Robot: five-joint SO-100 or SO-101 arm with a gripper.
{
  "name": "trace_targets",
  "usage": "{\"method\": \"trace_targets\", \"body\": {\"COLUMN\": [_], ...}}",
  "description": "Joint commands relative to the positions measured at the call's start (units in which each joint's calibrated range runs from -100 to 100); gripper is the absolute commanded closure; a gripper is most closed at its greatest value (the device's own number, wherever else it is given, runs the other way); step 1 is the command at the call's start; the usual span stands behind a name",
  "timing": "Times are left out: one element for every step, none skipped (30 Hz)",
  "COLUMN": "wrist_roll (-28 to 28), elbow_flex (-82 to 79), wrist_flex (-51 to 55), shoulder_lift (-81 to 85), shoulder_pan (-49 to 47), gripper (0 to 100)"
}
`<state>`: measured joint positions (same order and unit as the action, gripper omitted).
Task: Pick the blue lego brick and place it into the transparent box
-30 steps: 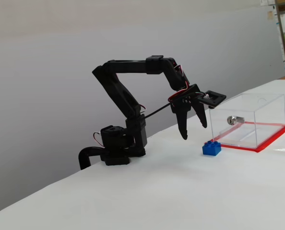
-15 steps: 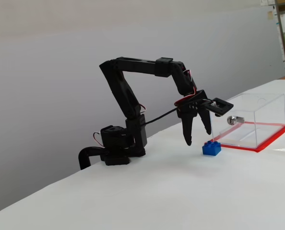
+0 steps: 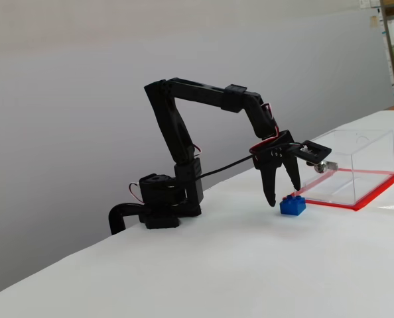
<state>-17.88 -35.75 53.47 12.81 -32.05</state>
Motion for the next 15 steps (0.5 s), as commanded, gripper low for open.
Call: {"method": "trace_targets", "body": {"wrist_roll": [-0.13, -0.18, -0.6, -0.96, -1.12, -1.17, -1.17, -1.22, -1.22, -1.22, -1.22, -1.22, -1.22, -1.27, -1.27], "elbow_flex": [3.83, 3.65, 3.56, 3.38, 3.2, 3.2, 3.2, 3.2, 3.2, 3.38, 3.56, 3.83, 4.01, 4.1, 4.1], "wrist_flex": [-1.34, -1.34, -1.34, -1.34, -1.34, -1.34, -1.34, -1.34, -1.34, -1.34, -1.34, -1.34, -1.34, -1.43, -1.43], "shoulder_lift": [0.3, 0.3, 0.3, 0.3, 0.3, 0.3, 0.21, -0.04, -0.64, -1.23, -1.91, -2.59, -3.01, -3.35, -3.69], "shoulder_pan": [-1.18, -1.26, -1.48, -1.63, -1.7, -1.7, -1.7, -1.7, -1.7, -1.63, -1.63, -1.63, -1.7, -1.7, -1.7], "gripper": [63, 63, 63, 63, 63, 63, 63, 63, 63, 63, 63, 63, 63, 63, 63]}}
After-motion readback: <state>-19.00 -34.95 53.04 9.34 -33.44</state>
